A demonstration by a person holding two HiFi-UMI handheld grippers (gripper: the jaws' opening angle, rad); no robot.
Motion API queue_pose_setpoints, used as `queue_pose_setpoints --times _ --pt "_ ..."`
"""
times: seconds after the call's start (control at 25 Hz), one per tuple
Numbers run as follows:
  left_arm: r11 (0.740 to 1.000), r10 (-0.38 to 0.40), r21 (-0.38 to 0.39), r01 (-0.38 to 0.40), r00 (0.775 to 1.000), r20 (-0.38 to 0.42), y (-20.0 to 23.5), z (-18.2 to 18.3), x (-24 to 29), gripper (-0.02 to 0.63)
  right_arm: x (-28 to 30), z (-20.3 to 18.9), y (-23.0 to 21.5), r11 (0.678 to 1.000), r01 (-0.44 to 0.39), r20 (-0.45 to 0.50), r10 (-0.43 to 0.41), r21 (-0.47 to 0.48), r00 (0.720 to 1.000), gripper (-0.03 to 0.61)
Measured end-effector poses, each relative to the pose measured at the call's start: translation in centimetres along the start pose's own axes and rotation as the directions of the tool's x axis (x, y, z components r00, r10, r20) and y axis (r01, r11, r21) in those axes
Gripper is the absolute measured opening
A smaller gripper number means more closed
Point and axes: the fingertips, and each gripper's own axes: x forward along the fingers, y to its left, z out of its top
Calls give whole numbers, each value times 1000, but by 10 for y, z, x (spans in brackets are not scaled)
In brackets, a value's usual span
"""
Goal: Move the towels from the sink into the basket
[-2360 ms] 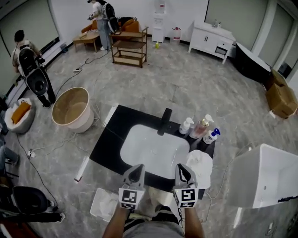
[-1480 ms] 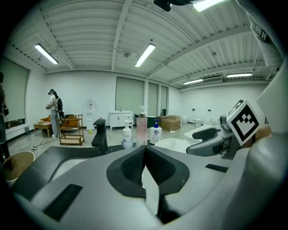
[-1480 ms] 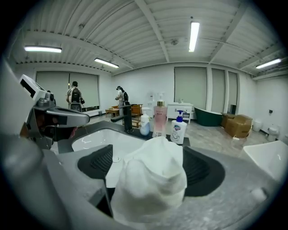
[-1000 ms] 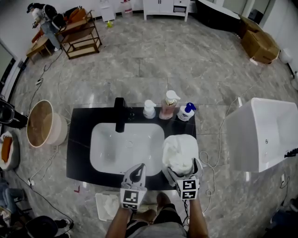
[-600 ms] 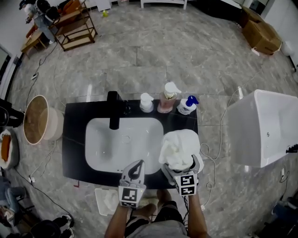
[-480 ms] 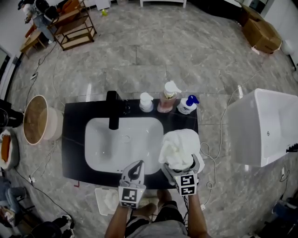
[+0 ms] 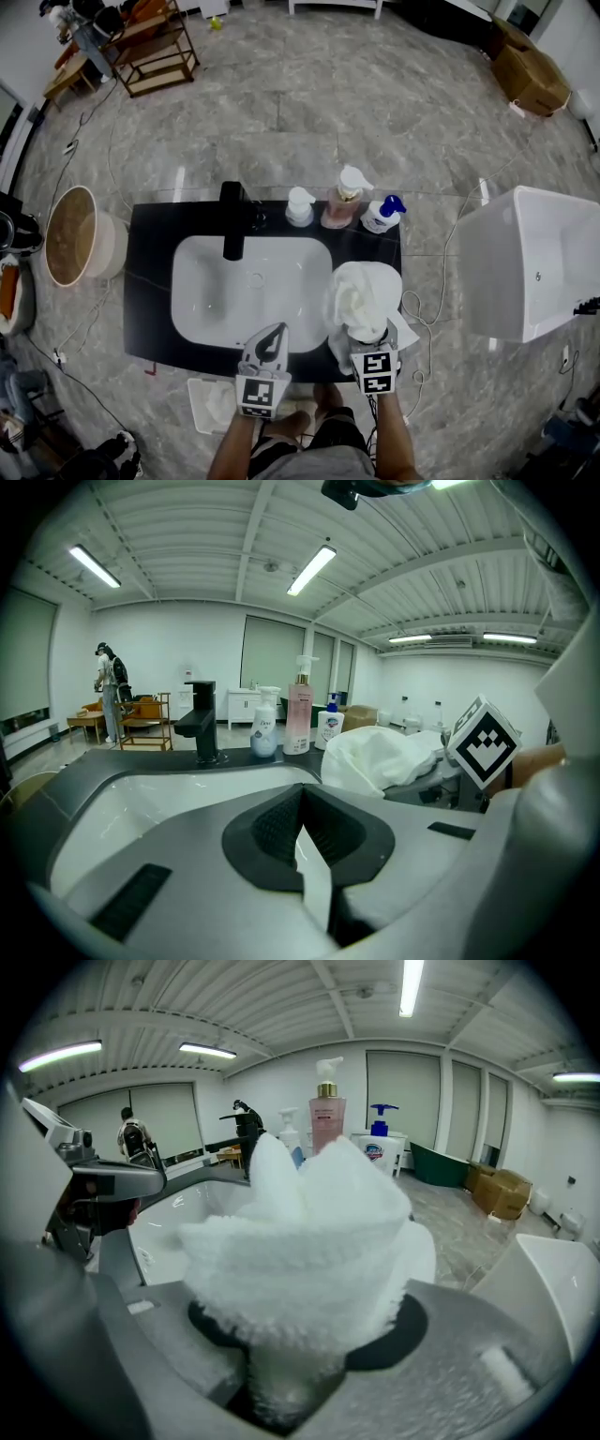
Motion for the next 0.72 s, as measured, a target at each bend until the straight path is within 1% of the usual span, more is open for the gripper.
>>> queue_pose_setpoints --times 0.08,0.28,0.36,0.52,0.6,0.72 --pt "1000 2 -1 -2 1000 0 0 -1 0 9 0 2 -1 1000 0 9 0 -9 1000 224" --pt "1000 6 -3 -6 1000 6 0 -1 -3 9 -2 5 -4 1000 12 37 -12 -22 999 190" --pt "1000 14 -3 -14 1000 14 3 2 -6 9 -6 12 -2 1000 15 61 -14 -19 998 170" --pt "999 41 2 -41 998 37 11 15 -19 9 -18 39 4 999 21 131 -16 -31 991 124" --pt "998 64 4 -64 997 50 17 23 -30 9 -27 58 12 999 12 170 -3 -52 985 121" --pt "994 106 5 -107 992 74 28 35 -49 9 -44 90 29 996 -18 238 38 -86 970 120"
